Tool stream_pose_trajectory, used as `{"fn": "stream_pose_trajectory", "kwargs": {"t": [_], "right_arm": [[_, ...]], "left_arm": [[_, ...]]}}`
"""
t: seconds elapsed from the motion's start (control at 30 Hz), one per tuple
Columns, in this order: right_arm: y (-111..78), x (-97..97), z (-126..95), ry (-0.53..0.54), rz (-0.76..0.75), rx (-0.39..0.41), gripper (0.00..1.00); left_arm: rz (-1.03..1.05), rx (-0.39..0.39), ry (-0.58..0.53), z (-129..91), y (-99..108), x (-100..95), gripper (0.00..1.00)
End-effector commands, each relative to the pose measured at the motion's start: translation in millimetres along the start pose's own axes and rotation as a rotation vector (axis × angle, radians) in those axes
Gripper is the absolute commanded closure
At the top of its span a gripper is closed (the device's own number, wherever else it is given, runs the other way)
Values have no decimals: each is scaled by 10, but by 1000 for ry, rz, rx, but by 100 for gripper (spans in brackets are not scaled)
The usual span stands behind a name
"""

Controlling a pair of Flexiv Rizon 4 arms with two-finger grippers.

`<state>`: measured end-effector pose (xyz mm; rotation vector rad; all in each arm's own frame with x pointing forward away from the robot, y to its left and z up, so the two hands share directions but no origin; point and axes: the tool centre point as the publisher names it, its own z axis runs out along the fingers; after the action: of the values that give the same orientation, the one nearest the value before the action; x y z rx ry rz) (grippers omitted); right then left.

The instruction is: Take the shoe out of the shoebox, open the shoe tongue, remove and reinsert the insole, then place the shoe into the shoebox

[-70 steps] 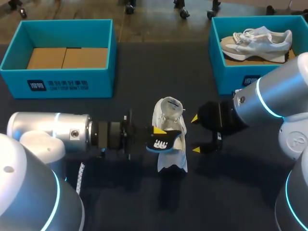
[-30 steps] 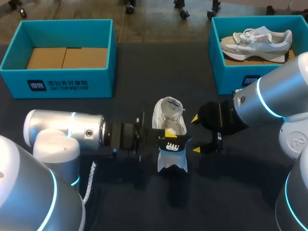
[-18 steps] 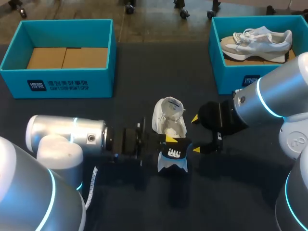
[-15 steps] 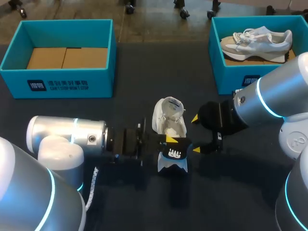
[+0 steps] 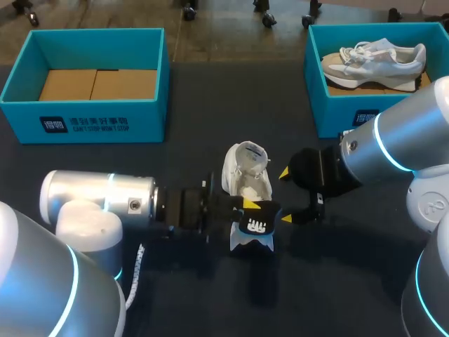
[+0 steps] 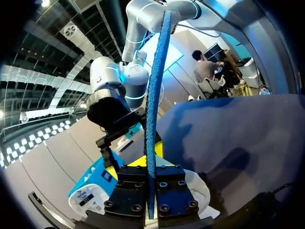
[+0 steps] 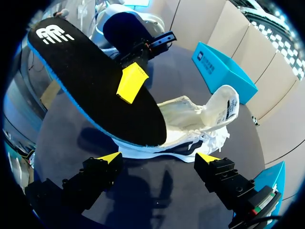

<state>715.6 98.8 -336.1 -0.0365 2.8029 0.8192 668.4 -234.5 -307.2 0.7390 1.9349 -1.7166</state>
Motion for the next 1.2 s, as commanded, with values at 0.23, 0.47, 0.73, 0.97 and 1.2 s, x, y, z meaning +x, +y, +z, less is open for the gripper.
{"fn": "stream_pose_trajectory", "kwargs": {"t": [0.23,0.47,0.73,0.97,1.2], "right_arm": [[2,11,0,-2,0,0,0],[2,11,0,-2,0,0,0],[2,11,0,-2,0,0,0],[2,11,0,-2,0,0,0],[2,11,0,-2,0,0,0]], "left_arm": [[3,0,-30,-127,17,39,100],[10,23,-43,-153,54,43,100],[6,17,-60,-197,133,34,100],[12,12,-70,-204,131,-19,100],[21,-4,-59,-175,165,-54,100]]}}
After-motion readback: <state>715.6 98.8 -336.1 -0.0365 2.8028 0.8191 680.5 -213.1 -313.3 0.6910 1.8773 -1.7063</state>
